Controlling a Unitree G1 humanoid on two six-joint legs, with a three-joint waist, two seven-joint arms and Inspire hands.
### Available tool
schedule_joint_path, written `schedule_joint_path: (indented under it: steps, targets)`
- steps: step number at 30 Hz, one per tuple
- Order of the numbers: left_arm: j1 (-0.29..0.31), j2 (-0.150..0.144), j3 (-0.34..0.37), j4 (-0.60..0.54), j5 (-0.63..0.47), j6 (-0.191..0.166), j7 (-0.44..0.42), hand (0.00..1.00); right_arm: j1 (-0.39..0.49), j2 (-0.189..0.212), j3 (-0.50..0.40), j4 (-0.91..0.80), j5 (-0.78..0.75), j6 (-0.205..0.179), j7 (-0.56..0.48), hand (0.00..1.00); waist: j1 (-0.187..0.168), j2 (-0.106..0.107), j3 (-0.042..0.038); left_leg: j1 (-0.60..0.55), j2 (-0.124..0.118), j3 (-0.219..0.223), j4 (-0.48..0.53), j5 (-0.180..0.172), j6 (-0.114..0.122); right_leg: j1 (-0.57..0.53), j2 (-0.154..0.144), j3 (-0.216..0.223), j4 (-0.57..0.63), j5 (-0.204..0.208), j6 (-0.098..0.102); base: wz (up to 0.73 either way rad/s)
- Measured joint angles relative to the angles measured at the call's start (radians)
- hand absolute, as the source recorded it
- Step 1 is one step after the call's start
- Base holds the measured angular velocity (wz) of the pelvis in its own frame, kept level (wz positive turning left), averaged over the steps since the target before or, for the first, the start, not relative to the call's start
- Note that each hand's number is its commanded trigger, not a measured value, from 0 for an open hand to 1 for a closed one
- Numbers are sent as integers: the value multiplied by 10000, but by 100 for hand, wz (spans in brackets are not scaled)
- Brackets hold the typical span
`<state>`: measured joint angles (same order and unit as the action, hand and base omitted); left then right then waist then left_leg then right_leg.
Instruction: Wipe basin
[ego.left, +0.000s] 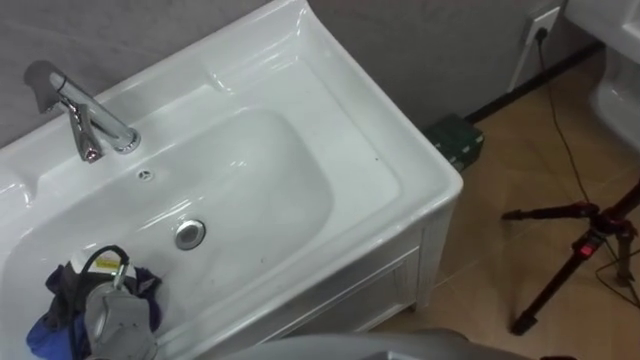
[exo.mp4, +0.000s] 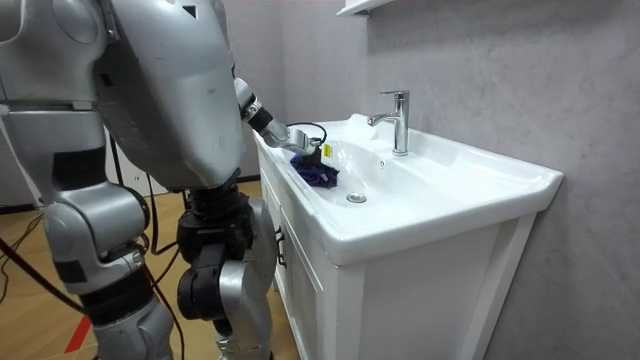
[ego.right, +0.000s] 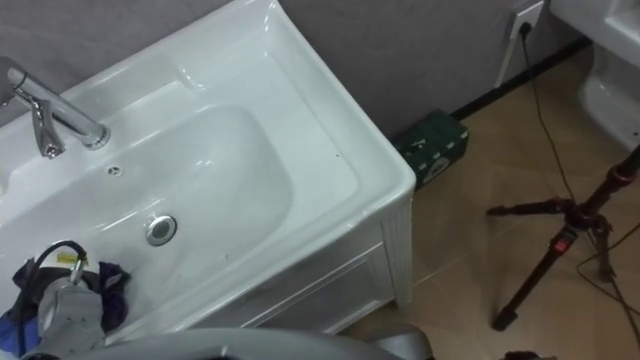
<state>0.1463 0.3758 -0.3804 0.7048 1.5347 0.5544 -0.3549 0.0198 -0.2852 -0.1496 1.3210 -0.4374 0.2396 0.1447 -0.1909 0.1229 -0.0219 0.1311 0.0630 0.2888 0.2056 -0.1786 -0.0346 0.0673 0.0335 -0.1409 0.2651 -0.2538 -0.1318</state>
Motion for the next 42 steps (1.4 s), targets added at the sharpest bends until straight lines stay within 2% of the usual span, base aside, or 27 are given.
schedule_joint_path:
  steps: [6, 9, 14, 17, 19, 20, 21, 22, 24, 28, 31, 32, 34, 38, 40, 42]
  targets:
    - [-73, 85, 6, 47, -17, -96, -18, 100, -69, -4, 107, 41, 241, -9, -62, 0, 21, -18, 7, -149, -25, -327, 17, -1, -1, -173, -3, -17, 123, -50, -33, -1]
    - [-94, 101, 62, 46, -38, -184, 54, 100, -101, -136, 193, 114, 760, -17, -143, 0, 138, -39, 9, -136, -28, -332, 6, 14, -21, -173, 5, 21, 128, -63, -53, 0]
    - [-256, 107, 624, 33, -574, -416, 467, 100, -5, -354, 194, 100, 1185, -298, -517, 0, 329, -92, 15, -148, -39, -458, -10, 35, -48, -167, 13, -18, 114, -92, -79, 3]
    - [-364, 109, 858, 20, -819, -621, 769, 100, 50, -397, 669, 54, 1520, -447, -808, 0, 482, -115, 20, -161, -57, -610, -4, 33, -50, -153, 18, -96, 109, -96, -81, 7]
    - [-624, 69, 1356, -83, -912, -974, 875, 100, 59, -361, 900, 56, 1581, -648, -869, 0, 590, -181, 61, -184, -88, -915, -14, 34, -51, -129, 2, -297, 97, -96, -81, 23]
    - [-674, 63, 1490, -185, -945, -1039, 883, 100, 52, -350, 912, 49, 1583, -698, -872, 0, 587, -202, 75, -201, -96, -1011, -33, 34, -50, -127, -7, -385, 97, -96, -81, 38]
    - [-682, 72, 1766, -527, -1117, -1162, 898, 100, 48, -334, 932, 9, 1673, -784, -875, 0, 586, -257, 102, -254, -112, -1137, -73, 36, -49, -130, -30, -561, 91, -97, -80, 40]
    - [-671, 64, 2036, -961, -1208, -1315, 905, 100, 42, -325, 1023, 8, 1821, -870, -895, 0, 627, -349, 164, -297, -187, -1363, -86, 43, -57, -136, -48, -627, 95, -102, -76, 36]
    - [-668, 58, 2168, -1635, -1334, -1462, 910, 100, -32, -322, 1305, 50, 2085, -986, -915, 0, 629, -485, 213, -374, -239, -1418, -78, 42, -57, -146, -108, -855, 75, -112, -56, 37]
    - [-779, -89, 2193, -3153, -2740, -1989, 904, 100, -129, -233, 2083, 33, 2364, -1085, -911, 0, 772, -807, 235, -680, -322, -1627, -9, 42, -59, -208, -233, -1314, -2, -110, 32, 37]
    - [-882, -395, 2193, -3943, -3794, -2374, 789, 100, -203, -179, 2086, 19, 2391, -1186, -841, 0, 936, -814, 236, -757, -381, -1594, -13, 44, -53, -210, -294, -1362, -122, -24, 158, 12]
    - [-882, -431, 2192, -4106, -4053, -2422, 738, 100, -200, -159, 2088, -46, 2405, -1183, -802, 0, 986, -812, 235, -767, -391, -1588, -13, 36, -41, -219, -307, -1360, -131, -13, 180, 0]
    - [-879, -482, 2189, -4817, -5249, -2506, 312, 100, -201, 9, 2142, -56, 2639, -1197, -764, 0, 1083, -812, 234, -860, -402, -1543, 18, -12, 33, -289, -340, -1368, -149, 35, 260, 0]
    - [-831, -548, 2191, -5853, -7125, -2565, -622, 100, -151, 248, 2161, -25, 2671, -1204, -575, 0, 1061, -800, 234, -902, -409, -1542, 11, -44, 80, -261, -382, -1379, -275, 96, 361, 1]
    - [-830, -678, 2176, -6080, -8360, -2858, -1007, 100, -82, 238, 2161, 28, 2666, -1208, -495, 0, 979, -779, 240, -845, -433, -1515, 10, -49, 89, -129, -422, -1391, -299, 129, 417, 0]
    - [-832, -767, 2178, -6098, -9055, -3023, -1179, 100, -86, 222, 2159, 76, 2697, -1211, -421, 0, 881, -761, 244, -821, -447, -1512, 10, -67, 118, -54, -438, -1390, -298, 132, 431, 0]
